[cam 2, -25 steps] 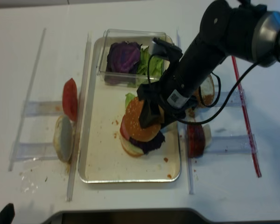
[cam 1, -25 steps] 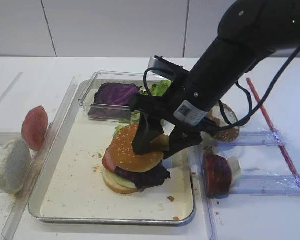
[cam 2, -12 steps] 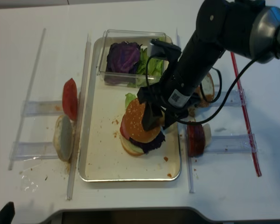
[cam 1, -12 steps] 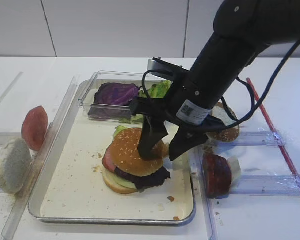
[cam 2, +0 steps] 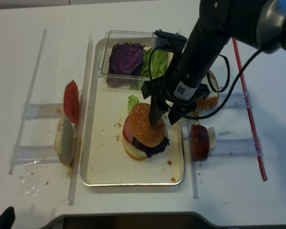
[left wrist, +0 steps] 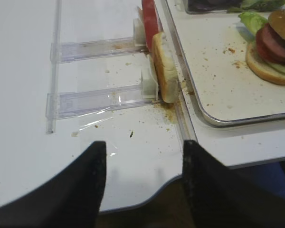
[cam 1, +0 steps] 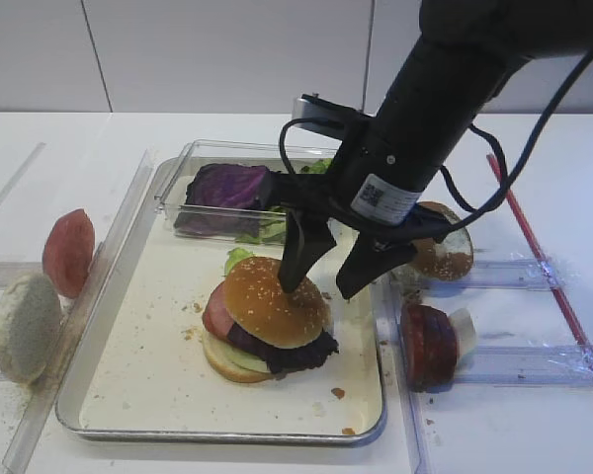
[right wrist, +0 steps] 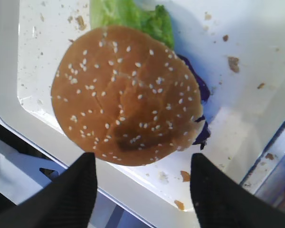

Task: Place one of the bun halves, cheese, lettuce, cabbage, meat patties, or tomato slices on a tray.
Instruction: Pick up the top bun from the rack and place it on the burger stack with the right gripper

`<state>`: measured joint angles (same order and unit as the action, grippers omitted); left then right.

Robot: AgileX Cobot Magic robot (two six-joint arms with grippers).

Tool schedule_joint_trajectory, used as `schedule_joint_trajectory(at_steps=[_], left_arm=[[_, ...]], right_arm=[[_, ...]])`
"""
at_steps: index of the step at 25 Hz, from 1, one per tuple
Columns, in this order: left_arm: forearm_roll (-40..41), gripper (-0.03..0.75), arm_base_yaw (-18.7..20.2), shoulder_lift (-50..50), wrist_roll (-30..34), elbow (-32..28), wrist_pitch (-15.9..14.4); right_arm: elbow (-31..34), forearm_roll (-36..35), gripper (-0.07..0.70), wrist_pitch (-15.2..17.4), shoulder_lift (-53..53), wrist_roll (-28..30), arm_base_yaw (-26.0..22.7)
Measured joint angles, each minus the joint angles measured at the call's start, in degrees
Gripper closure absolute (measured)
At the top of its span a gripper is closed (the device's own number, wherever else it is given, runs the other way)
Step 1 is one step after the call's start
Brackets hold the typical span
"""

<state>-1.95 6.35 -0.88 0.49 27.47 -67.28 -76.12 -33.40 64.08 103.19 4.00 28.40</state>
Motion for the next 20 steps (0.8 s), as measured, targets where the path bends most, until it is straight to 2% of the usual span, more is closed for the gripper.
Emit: schedule_joint_trajectory(at_steps=[6,12,20], left_arm=[[0.0,0.365,0.0,0.0,0.0,0.0,0.0],[0.0,0.365,0.0,0.0,0.0,0.0,0.0],[0.0,0.365,0.0,0.0,0.0,0.0,0.0]], right_arm=[[-1.0,0.9,0.18,1.1,0.0,-1.3,0.0],[-3.3,5.4,0.18,4.9,0.0,-5.5,0.0],[-4.7,9.2,0.18,5.8,-2.2,-9.7,0.0]])
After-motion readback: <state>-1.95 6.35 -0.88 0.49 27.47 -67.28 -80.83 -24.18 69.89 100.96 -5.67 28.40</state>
